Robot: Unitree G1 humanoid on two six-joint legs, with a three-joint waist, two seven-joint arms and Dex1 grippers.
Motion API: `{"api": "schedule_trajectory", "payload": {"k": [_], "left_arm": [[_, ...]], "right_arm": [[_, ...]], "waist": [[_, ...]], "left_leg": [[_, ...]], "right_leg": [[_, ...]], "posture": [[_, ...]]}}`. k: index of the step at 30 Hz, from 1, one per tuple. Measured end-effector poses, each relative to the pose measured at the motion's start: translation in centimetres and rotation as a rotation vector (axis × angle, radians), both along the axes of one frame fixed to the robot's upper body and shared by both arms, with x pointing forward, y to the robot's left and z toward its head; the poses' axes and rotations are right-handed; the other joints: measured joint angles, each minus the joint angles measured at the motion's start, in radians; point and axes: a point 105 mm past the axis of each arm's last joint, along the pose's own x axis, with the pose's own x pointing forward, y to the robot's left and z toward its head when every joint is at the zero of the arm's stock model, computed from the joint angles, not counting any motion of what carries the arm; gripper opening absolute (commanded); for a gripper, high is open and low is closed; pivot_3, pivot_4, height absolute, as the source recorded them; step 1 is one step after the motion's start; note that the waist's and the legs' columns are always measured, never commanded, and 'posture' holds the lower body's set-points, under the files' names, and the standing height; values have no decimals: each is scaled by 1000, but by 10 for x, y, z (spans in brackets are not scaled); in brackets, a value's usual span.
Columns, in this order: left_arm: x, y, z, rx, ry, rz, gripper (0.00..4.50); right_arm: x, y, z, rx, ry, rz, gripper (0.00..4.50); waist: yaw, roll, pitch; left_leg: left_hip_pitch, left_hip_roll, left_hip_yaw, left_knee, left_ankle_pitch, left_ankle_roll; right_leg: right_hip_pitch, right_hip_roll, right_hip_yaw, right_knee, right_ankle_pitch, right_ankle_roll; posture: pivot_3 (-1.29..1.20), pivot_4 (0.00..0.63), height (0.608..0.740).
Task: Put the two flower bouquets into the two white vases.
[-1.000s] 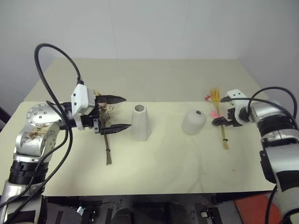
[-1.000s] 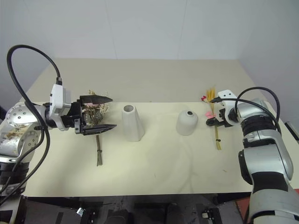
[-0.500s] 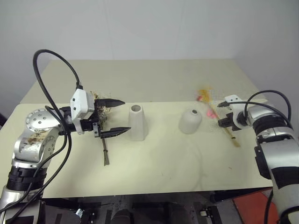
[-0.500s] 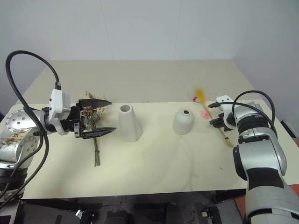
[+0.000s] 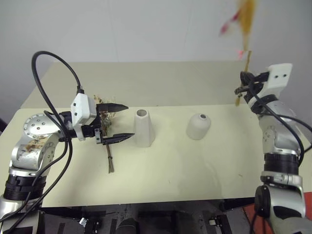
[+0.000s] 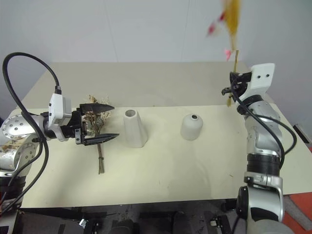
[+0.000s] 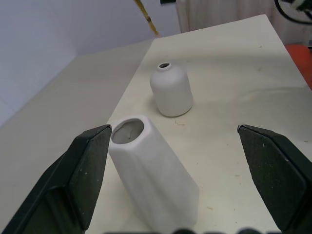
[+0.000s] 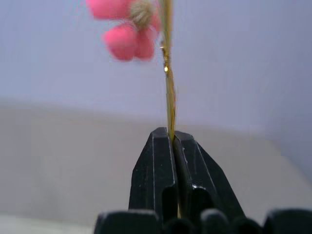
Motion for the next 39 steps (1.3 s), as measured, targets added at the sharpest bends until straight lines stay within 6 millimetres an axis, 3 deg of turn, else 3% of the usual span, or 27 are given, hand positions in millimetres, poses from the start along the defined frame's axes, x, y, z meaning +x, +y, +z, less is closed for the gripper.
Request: {"api": "schedule_trajectory", "payload": {"k": [5, 18, 39], "left_arm": [[4, -4, 5, 7, 0, -34, 4500], [2, -4, 2, 28, 12, -42, 4500], [1, -2, 3, 27, 11, -7, 4500]], "right_arm": [[-28, 28, 25, 71, -129, 74, 57], [-25, 61, -17, 152, 7, 163, 57], [-9, 69, -40, 124, 71, 172, 57]], "waist": [[0, 0, 0], [-4, 0, 0], [-4, 0, 0]], "left_leg": [[5, 0, 0, 0, 0, 0], [5, 0, 0, 0, 0, 0], [5, 0, 0, 0, 0, 0]], "right_leg": [[3, 0, 1, -1, 1, -1], [2, 1, 1, 0, 1, -1], [2, 1, 1, 0, 1, -1]], "posture": [[0, 150, 740], [0, 150, 740], [0, 150, 740]]}}
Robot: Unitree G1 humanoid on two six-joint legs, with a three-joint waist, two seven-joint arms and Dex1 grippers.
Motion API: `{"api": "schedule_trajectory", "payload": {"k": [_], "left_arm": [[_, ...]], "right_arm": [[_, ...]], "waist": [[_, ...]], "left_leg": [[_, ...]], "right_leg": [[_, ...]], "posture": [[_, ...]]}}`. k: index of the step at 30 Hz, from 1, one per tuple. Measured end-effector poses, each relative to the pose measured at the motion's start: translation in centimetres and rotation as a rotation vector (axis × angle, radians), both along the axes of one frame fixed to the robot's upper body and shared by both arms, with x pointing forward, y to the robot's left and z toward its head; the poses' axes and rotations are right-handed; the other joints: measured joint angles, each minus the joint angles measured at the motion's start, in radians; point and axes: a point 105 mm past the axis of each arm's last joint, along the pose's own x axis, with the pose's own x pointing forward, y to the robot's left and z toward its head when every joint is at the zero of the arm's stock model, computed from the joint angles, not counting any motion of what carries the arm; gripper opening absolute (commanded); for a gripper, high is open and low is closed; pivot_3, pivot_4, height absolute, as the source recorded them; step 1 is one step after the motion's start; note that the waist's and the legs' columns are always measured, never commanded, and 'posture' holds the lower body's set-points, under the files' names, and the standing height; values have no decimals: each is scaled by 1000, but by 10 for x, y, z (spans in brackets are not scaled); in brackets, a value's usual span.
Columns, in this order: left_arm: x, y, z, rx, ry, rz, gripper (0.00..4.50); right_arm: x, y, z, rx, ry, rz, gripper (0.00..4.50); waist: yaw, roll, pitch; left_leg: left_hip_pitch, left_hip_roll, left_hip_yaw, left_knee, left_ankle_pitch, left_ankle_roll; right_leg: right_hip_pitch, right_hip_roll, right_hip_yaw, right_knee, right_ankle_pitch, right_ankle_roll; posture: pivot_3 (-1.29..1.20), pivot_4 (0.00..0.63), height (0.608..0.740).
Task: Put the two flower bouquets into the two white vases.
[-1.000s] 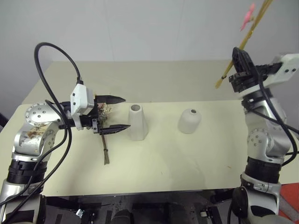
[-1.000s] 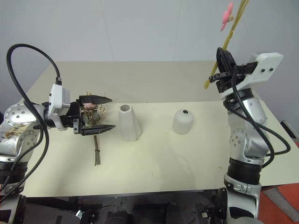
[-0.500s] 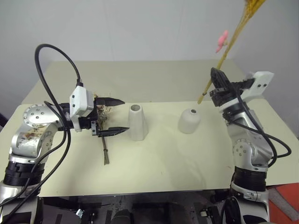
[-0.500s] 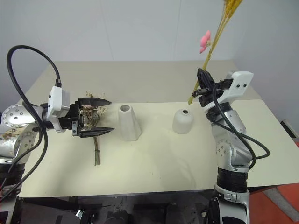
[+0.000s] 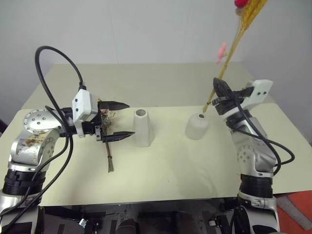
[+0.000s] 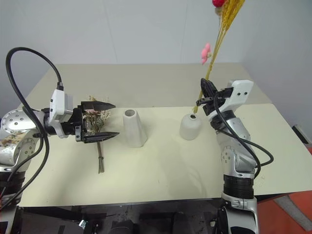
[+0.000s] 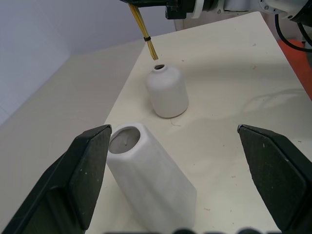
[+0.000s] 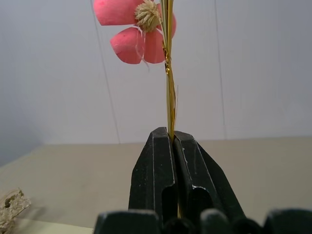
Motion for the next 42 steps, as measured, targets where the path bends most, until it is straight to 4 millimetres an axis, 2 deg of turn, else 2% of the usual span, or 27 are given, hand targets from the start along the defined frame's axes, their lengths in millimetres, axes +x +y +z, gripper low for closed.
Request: {"api": "schedule_trajectory", "payload": {"k": [9, 30, 42], "left_arm": [[0, 1, 0, -5, -2, 10, 4500], [-1, -1, 1, -5, -11, 5, 4500], [-1, -1, 1, -6, -12, 3, 4500]], "right_arm": [[2, 0, -14, -17, 32, -4, 57], [5, 1, -20, -34, 42, -12, 57], [10, 1, -31, -44, 73, -18, 57]], "waist": [[1, 0, 0], [0, 0, 0], [0, 0, 0]], "left_leg": [[0, 0, 0, 0, 0, 0], [0, 0, 0, 0, 0, 0], [0, 0, 0, 0, 0, 0]], "right_leg": [[0, 0, 0, 0, 0, 0], [0, 0, 0, 0, 0, 0], [0, 0, 0, 0, 0, 0]], "posture": [[0, 150, 740], [0, 150, 740], [0, 150, 740]]}}
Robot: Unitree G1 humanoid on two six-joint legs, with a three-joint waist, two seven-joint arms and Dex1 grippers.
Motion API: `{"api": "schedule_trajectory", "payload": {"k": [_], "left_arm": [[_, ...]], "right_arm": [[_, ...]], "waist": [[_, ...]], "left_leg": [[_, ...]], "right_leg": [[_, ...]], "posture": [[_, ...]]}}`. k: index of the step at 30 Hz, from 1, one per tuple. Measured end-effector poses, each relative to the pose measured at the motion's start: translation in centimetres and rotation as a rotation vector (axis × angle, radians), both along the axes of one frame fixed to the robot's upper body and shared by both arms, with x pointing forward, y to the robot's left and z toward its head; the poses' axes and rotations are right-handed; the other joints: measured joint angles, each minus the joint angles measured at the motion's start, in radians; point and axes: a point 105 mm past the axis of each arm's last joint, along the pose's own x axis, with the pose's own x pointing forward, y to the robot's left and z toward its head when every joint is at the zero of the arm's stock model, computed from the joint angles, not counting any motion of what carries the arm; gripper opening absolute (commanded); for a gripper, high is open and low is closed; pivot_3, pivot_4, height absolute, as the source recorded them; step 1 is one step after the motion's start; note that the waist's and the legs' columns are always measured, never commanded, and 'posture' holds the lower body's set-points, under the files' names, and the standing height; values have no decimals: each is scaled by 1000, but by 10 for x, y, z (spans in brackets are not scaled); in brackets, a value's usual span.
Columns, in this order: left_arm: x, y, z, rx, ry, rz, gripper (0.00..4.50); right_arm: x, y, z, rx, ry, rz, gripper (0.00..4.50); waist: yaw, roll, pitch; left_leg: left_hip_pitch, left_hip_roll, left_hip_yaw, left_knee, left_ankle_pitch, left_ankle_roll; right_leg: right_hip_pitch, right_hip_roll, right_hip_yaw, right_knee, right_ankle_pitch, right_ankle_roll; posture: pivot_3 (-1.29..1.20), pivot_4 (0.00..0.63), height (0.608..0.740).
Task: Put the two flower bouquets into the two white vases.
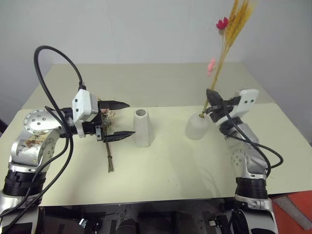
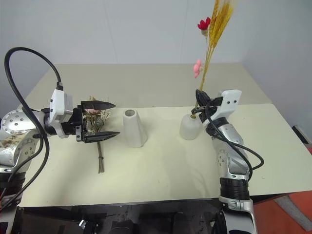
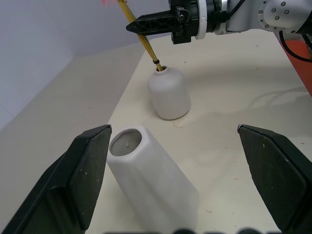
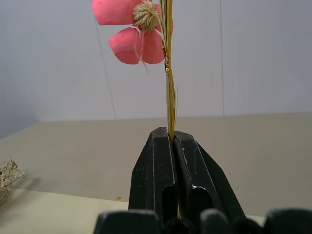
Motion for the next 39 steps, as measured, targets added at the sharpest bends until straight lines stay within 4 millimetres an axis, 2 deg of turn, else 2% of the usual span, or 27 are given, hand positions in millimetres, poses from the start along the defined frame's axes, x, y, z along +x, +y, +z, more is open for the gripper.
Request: {"api": "schedule_trajectory", "payload": {"k": [11, 39], "left_arm": [[0, -1, 0, -4, 1, -2, 4500], [1, -1, 0, -9, -4, 3, 4500]], "right_arm": [[-3, 1, -8, 6, -4, -8, 57], [-4, 10, -7, -34, -17, -12, 57]], "waist": [[0, 0, 0], [-1, 0, 0]], "left_leg": [[0, 0, 0, 0, 0, 0], [0, 0, 0, 0, 0, 0]], "right_leg": [[0, 0, 0, 0, 0, 0], [0, 0, 0, 0, 0, 0]], "posture": [[0, 150, 740], [0, 150, 740]]}}
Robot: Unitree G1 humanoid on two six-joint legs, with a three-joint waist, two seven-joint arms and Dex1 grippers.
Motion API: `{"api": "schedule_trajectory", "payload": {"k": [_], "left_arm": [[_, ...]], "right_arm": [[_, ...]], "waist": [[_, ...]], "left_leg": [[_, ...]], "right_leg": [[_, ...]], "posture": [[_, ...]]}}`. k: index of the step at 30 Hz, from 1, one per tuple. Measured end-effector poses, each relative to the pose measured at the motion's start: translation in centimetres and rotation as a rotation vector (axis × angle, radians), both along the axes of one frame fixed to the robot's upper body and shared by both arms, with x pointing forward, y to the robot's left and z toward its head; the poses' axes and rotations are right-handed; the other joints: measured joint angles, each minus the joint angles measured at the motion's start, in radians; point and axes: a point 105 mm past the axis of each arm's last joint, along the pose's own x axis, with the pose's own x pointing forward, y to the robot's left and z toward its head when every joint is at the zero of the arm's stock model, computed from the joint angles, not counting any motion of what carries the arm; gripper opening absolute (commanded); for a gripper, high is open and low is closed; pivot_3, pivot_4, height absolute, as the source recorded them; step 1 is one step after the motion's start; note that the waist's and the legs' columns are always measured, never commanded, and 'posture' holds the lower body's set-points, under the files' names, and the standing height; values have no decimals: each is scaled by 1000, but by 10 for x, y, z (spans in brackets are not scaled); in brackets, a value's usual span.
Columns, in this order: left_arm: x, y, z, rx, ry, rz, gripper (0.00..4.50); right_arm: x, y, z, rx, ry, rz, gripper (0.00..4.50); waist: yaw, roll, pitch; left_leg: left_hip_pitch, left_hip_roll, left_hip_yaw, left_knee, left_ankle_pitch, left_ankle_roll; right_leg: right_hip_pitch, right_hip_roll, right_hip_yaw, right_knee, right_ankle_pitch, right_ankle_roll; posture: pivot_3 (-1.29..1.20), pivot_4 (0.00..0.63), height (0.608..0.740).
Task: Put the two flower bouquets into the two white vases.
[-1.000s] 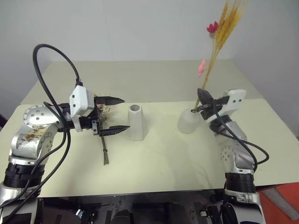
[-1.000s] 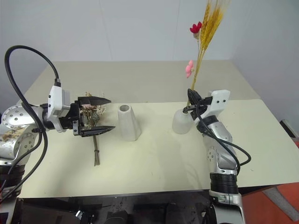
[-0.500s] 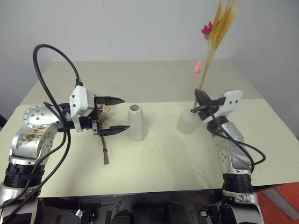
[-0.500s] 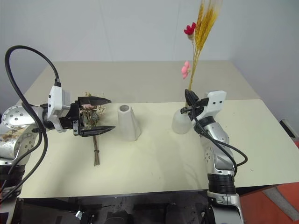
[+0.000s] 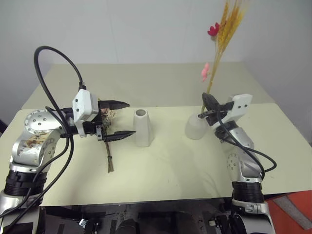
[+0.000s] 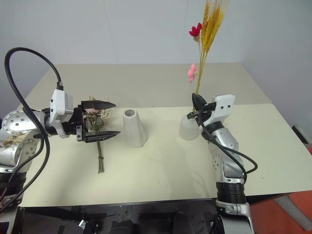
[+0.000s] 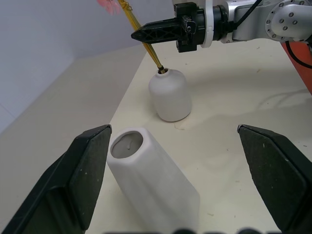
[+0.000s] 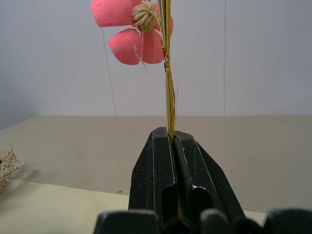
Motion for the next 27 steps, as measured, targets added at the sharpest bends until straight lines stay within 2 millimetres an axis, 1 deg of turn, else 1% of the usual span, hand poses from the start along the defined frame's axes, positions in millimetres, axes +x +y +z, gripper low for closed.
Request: {"api": "schedule_trajectory", "payload": {"k": [14, 27], "left_arm": [[0, 0, 1, 0, -12, -4, 4500], [-1, 0, 1, 1, -15, -5, 4500]], "right_arm": [[-1, 5, 2, -46, -34, -10, 57], [-3, 4, -4, -54, -19, -17, 57]], "waist": [[0, 0, 0], [0, 0, 0]], "left_leg": [[0, 0, 0, 0, 0, 0], [0, 0, 0, 0, 0, 0]], "right_leg": [[0, 0, 0, 0, 0, 0], [0, 0, 0, 0, 0, 0]], "posture": [[0, 150, 740], [0, 150, 740]]}}
